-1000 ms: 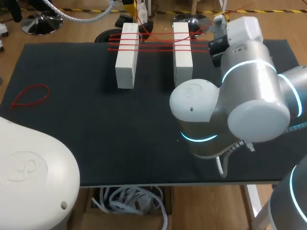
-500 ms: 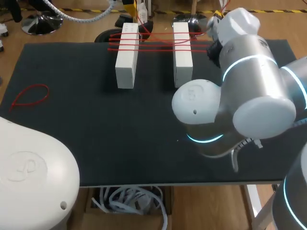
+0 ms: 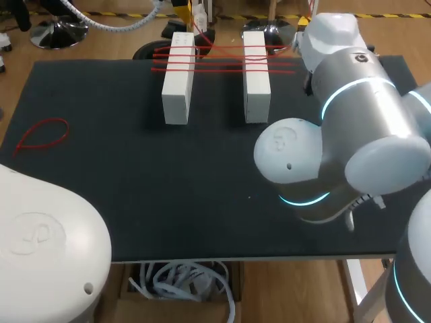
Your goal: Grab the tape and strap the tape.
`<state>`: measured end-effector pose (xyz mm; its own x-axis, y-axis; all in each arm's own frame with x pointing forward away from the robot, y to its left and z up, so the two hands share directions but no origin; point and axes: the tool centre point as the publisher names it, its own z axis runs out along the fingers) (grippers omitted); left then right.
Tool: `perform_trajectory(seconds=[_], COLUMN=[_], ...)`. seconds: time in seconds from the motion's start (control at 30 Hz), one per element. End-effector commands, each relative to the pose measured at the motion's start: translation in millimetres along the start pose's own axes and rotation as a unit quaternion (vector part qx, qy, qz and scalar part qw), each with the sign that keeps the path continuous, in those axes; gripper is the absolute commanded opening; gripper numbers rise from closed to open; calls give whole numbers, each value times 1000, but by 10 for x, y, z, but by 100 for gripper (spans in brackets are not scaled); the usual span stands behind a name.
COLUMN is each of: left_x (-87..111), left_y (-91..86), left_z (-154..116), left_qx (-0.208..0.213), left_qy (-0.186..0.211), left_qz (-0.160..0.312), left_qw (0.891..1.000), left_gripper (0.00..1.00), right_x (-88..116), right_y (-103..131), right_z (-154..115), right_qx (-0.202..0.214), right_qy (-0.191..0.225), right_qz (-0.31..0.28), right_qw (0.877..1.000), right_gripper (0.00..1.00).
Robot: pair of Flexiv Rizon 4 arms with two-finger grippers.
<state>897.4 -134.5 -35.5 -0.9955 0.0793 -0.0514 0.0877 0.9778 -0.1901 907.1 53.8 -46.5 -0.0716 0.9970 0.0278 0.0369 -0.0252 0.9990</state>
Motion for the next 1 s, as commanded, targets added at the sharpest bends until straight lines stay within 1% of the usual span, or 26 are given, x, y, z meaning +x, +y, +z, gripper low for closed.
perform_trajectory(seconds=[0.03, 0.13, 0.27, 0.37, 0.47, 0.67, 0.8, 0.87, 0.9, 0.97, 1.0], left_x=[1, 1, 1, 1, 1, 1, 1, 1, 1, 1, 1], left_y=[-4, -4, -4, -4, -4, -4, -4, -4, -4, -4, -4], left_z=[-9, -9, -9, -9, -9, -9, -9, -9, -9, -9, -9], left_qx=[-2, -2, -2, -2, -2, -2, -2, -2, -2, -2, -2], left_qy=[0, 0, 0, 0, 0, 0, 0, 0, 0, 0, 0], left_qz=[-1, -1, -1, -1, -1, -1, -1, -1, -1, -1, -1], left_qw=[1000, 1000, 1000, 1000, 1000, 1000, 1000, 1000, 1000, 1000, 1000], left_gripper=[0, 0, 0, 0, 0, 0, 0, 0, 0, 0, 0], right_x=[-30, -31, -18, 12, 33, 60, 122, 165, 188, 247, 270], right_y=[139, 165, 190, 205, 180, 184, 223, 252, 264, 281, 289], right_z=[-4, -25, -68, -96, -107, -109, -93, -86, -84, -88, -90], right_qx=[37, 50, 61, 66, 71, 82, 85, 90, 88, 91, 87], right_qy=[0, -7, -14, -11, -9, -9, 3, 17, 22, 38, 41], right_qz=[-136, -185, -256, -318, -379, -451, -508, -543, -556, -590, -600], right_qw=[990, 981, 965, 946, 923, 889, 857, 835, 826, 802, 794], right_gripper=[0, 0, 0, 0, 0, 0, 0, 0, 0, 0, 0])
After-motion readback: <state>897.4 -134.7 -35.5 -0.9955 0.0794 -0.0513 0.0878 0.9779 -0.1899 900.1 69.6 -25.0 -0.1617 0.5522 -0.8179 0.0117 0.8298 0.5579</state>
